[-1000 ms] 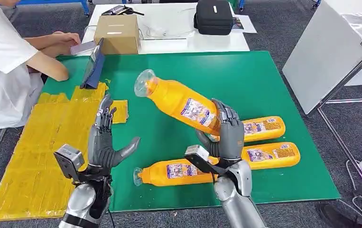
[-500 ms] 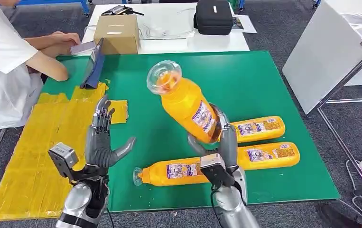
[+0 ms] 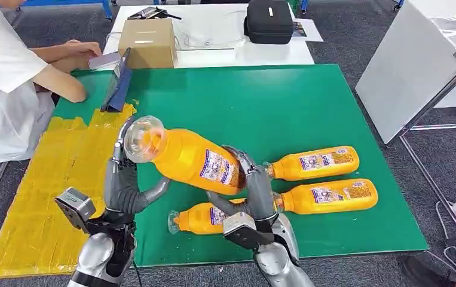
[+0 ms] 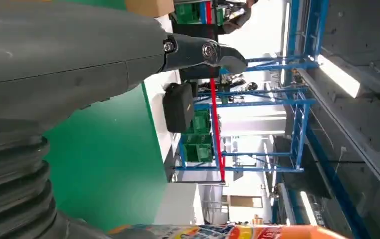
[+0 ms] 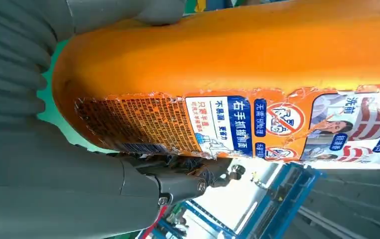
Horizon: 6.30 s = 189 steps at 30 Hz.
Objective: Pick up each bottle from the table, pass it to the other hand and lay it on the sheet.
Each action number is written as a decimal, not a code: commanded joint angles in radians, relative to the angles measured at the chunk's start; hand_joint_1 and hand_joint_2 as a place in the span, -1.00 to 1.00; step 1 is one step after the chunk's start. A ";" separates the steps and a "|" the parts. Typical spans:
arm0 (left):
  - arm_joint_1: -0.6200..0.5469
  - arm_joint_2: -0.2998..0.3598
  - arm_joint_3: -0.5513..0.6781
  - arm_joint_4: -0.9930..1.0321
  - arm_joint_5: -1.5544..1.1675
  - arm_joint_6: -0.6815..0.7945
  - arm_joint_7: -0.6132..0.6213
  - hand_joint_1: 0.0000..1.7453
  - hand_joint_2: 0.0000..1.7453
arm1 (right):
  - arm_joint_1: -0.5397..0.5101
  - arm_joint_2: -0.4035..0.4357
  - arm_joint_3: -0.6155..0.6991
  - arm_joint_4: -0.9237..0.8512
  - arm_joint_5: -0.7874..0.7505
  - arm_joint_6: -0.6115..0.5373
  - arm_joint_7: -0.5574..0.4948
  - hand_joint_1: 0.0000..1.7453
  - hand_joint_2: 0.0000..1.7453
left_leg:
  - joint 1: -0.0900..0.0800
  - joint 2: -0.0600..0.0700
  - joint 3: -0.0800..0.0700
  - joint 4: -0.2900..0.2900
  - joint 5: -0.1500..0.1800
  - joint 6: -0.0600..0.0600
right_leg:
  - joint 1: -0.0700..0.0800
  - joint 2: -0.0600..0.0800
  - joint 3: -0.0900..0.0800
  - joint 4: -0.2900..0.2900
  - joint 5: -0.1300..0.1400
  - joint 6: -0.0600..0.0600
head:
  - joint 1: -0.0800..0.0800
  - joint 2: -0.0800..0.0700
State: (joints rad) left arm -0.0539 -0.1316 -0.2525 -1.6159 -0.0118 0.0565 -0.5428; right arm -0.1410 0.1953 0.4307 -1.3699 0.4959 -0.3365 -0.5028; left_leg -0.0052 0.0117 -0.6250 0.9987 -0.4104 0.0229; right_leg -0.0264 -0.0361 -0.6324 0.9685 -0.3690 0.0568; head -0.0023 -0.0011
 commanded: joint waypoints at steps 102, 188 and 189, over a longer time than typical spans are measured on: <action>-0.130 0.035 -0.106 0.246 -0.054 -0.220 0.034 1.00 1.00 | -0.109 0.008 0.138 0.324 0.003 0.154 -0.007 1.00 1.00 | 0.002 0.000 0.006 0.000 -0.002 -0.002 | 0.002 0.003 0.006 -0.001 -0.002 -0.003 | 0.000 0.000; -0.287 0.206 0.168 0.842 -0.770 0.293 -0.025 -1.00 1.00 | -0.090 -0.178 0.120 -0.020 0.014 0.136 0.133 -1.00 1.00 | 0.004 0.001 0.008 0.000 0.001 -0.004 | 0.004 0.005 0.007 0.000 0.001 -0.006 | 0.000 0.000; -0.287 0.206 0.168 0.842 -0.770 0.293 -0.025 -1.00 1.00 | -0.090 -0.178 0.120 -0.020 0.014 0.136 0.133 -1.00 1.00 | 0.004 0.001 0.009 0.000 0.000 -0.005 | 0.004 0.005 0.009 0.000 0.001 -0.007 | 0.000 0.000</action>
State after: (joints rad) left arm -0.3741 0.0984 -0.1167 -0.7214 -0.7923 0.3723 -0.5638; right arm -0.1753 0.0420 0.5150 -1.4927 0.5059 -0.2079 -0.3742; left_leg -0.0032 0.0116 -0.6204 0.9983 -0.4078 0.0197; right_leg -0.0243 -0.0363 -0.6287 0.9695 -0.3670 0.0530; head -0.0019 -0.0011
